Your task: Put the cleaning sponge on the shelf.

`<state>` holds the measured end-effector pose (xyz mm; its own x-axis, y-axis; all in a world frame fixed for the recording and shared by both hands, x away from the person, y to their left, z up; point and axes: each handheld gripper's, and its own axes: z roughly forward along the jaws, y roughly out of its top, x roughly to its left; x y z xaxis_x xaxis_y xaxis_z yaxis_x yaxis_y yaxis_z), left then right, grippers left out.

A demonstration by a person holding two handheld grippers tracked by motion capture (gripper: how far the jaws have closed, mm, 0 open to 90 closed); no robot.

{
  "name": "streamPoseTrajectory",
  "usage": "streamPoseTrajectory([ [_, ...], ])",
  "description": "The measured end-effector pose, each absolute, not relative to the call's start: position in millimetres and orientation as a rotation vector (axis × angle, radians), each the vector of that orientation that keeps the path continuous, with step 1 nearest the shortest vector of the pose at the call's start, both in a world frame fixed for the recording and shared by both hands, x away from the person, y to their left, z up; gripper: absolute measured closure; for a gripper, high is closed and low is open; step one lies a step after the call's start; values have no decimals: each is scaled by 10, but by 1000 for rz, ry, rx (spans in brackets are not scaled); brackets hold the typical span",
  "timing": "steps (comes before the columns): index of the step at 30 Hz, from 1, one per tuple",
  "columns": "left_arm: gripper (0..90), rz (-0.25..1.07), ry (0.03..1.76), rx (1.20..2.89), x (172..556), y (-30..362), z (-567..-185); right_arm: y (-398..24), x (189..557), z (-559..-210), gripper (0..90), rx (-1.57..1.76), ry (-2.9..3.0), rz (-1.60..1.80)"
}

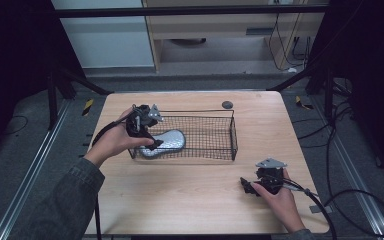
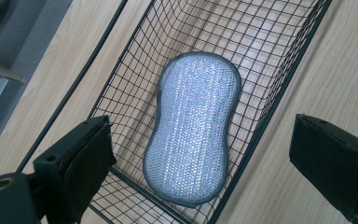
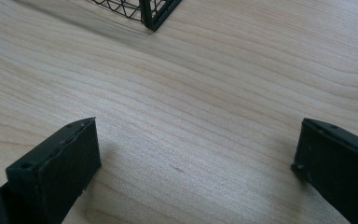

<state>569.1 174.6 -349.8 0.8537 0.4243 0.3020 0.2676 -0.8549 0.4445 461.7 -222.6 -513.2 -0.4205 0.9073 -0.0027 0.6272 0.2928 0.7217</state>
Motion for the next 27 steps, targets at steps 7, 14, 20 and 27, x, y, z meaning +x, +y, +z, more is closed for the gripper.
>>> streamPoseTrajectory([
  [7,52,564,550,2606,5583,1748,-3514,-2226,4617,-5132,4,1374,2154,916],
  [14,53,577,607,2543,5496,1765,-3554,-2226,4617,-5132,4,1374,2154,916],
  [20,53,596,641,2502,5400,1810,-3575,-2226,4617,-5132,4,1375,2153,916],
  [27,51,620,666,2455,5259,1877,-3601,-2227,4613,-5132,4,1375,2153,916],
])
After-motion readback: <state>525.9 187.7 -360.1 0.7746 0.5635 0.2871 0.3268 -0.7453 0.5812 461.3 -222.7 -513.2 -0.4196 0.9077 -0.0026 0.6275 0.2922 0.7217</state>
